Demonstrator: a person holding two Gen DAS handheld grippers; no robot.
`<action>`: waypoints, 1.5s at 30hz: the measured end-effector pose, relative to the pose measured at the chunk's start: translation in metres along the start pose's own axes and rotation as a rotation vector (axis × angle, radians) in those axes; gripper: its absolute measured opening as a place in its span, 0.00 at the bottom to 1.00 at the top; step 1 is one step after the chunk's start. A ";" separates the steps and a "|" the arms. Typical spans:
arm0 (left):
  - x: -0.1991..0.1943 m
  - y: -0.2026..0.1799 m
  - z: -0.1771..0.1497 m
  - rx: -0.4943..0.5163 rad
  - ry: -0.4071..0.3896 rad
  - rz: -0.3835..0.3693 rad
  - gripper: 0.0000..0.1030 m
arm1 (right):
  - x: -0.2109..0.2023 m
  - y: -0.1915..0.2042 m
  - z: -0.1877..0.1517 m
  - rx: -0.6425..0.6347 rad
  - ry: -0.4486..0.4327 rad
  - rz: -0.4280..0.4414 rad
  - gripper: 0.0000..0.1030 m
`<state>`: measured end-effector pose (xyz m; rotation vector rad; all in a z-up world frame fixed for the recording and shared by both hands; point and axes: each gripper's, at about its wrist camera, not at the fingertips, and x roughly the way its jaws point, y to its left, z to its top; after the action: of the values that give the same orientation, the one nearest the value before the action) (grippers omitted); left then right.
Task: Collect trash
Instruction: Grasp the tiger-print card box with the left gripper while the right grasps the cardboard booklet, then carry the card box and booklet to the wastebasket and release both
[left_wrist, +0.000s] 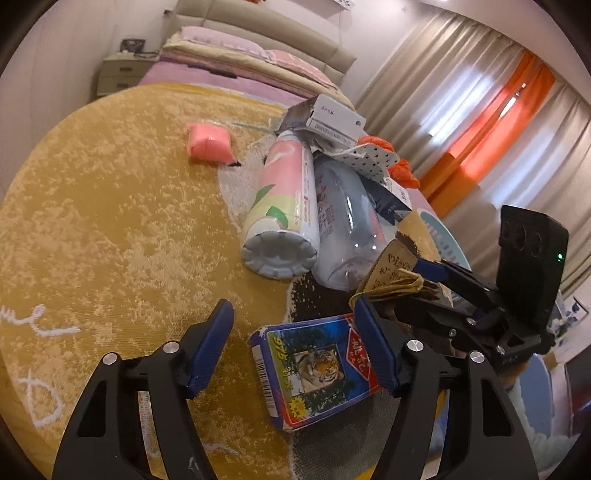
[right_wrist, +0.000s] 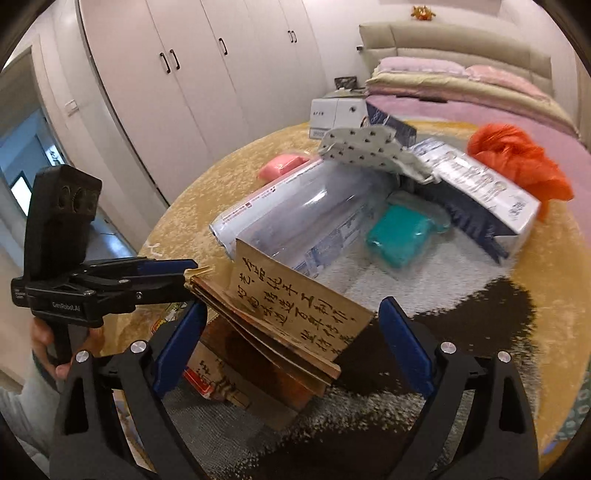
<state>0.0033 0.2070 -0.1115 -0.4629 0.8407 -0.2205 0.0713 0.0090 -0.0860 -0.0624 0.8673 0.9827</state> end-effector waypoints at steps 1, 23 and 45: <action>0.001 0.001 0.000 0.001 0.006 -0.001 0.64 | 0.001 -0.001 -0.001 0.006 0.005 0.019 0.66; -0.016 -0.065 -0.057 0.246 0.147 -0.074 0.71 | -0.078 0.007 -0.043 0.017 -0.127 -0.472 0.12; 0.030 -0.111 -0.056 0.441 0.171 0.187 0.69 | -0.059 -0.025 -0.059 0.175 -0.098 -0.406 0.39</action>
<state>-0.0205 0.0816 -0.1105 0.0488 0.9653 -0.2661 0.0384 -0.0708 -0.0946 -0.0389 0.8070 0.5244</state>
